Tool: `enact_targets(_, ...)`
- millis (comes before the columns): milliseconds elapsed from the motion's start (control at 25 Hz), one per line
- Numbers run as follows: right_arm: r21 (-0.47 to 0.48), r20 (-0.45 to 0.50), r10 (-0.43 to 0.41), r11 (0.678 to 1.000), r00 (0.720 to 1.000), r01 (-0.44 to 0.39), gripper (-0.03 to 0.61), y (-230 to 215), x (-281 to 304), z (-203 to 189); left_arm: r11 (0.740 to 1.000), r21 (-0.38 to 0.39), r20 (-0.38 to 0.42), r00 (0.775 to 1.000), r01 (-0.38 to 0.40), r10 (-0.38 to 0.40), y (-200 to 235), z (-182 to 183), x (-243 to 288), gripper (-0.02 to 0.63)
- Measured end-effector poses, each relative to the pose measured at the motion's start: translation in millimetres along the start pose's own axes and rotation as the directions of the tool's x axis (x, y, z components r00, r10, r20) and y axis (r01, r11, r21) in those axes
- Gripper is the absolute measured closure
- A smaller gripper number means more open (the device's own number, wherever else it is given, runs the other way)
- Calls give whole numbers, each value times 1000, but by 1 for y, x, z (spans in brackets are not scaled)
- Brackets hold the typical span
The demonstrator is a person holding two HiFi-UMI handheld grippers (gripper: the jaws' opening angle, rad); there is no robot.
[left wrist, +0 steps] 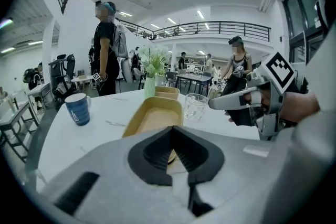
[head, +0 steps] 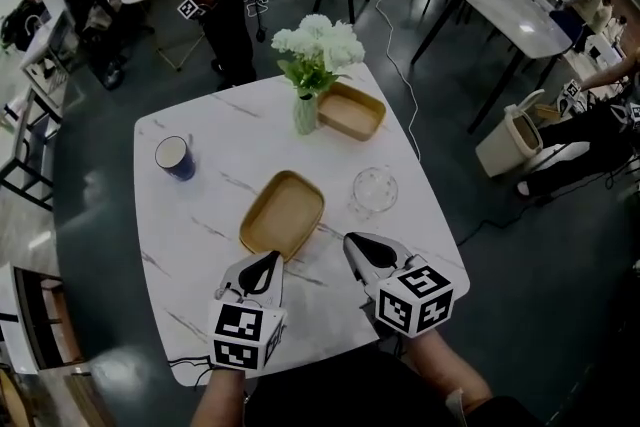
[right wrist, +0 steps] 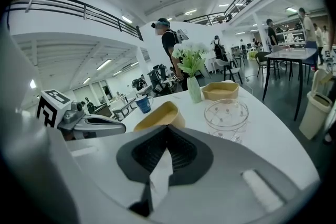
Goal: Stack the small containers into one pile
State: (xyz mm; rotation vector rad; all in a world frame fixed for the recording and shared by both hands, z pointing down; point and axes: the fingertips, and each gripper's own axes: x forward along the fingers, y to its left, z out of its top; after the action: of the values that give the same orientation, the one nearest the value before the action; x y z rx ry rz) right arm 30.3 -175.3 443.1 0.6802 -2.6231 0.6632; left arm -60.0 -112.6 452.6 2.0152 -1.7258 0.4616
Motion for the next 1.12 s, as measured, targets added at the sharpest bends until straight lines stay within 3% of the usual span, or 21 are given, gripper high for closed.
enact_targets(440,-100,-4,30,995,1000,-30,581,-26,-10,36,997,-41,43,997,65,-63,-31,31,29,615)
enact_targets(760,-171,-4,18,985,1000,-18,581,-72,-8,67,1000,-30,63,998,8,-7,-35,56,49,615)
enact_targets(1120,-267,-25,50,962,998,-55,577,-115,22,105,996,-75,47,997,-52,55,-19,77,73,615)
